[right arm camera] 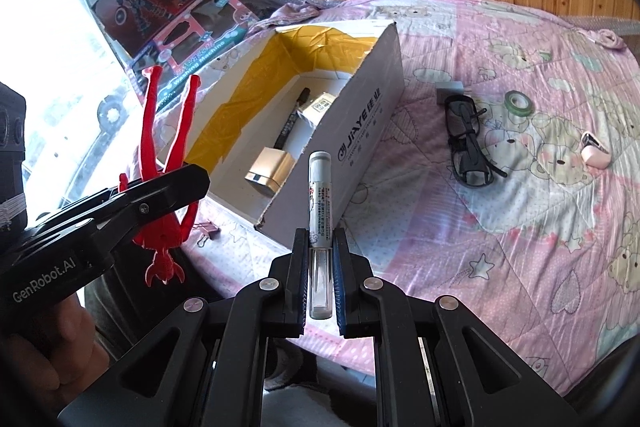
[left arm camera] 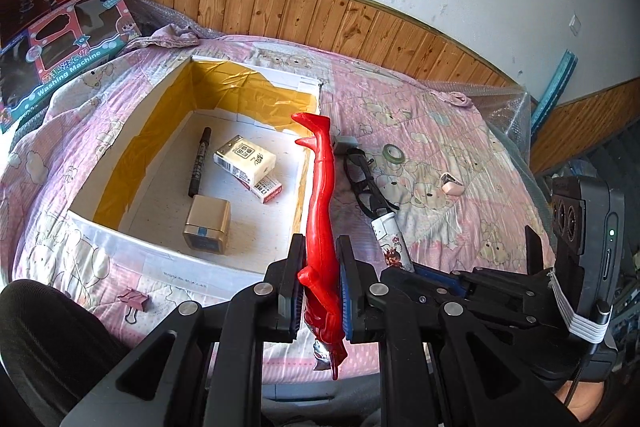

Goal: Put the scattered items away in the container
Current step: 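Lift and carry the red figure with the left tool while the right tool carries the tube over the box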

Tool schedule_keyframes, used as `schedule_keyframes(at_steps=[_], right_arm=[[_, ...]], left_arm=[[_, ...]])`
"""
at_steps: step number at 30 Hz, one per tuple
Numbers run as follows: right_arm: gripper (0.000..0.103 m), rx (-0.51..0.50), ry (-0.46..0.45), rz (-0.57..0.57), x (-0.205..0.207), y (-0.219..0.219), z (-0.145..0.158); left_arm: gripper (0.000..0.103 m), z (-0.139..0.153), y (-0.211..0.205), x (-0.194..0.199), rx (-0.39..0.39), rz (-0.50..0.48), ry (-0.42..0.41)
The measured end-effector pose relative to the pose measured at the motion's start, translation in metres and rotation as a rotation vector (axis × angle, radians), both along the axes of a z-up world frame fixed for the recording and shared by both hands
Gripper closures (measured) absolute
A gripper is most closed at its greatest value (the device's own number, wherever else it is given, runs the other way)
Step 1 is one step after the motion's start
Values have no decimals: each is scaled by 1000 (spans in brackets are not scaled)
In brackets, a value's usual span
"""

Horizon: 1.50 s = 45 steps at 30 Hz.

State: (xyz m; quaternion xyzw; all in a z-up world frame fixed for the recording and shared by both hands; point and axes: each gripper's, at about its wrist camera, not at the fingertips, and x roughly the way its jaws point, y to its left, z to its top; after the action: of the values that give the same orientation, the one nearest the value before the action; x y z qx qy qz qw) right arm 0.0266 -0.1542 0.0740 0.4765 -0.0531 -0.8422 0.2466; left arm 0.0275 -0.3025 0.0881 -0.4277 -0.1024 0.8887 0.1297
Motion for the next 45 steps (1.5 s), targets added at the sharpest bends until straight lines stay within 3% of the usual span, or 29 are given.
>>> schedule_keyframes(at_steps=[30, 45], right_arm=[[92, 9, 73, 88, -38, -64, 36], [92, 25, 69, 77, -87, -83, 39]], left_arm=[[88, 19, -73, -32, 54, 113, 40], [88, 19, -95, -69, 58, 124, 42]])
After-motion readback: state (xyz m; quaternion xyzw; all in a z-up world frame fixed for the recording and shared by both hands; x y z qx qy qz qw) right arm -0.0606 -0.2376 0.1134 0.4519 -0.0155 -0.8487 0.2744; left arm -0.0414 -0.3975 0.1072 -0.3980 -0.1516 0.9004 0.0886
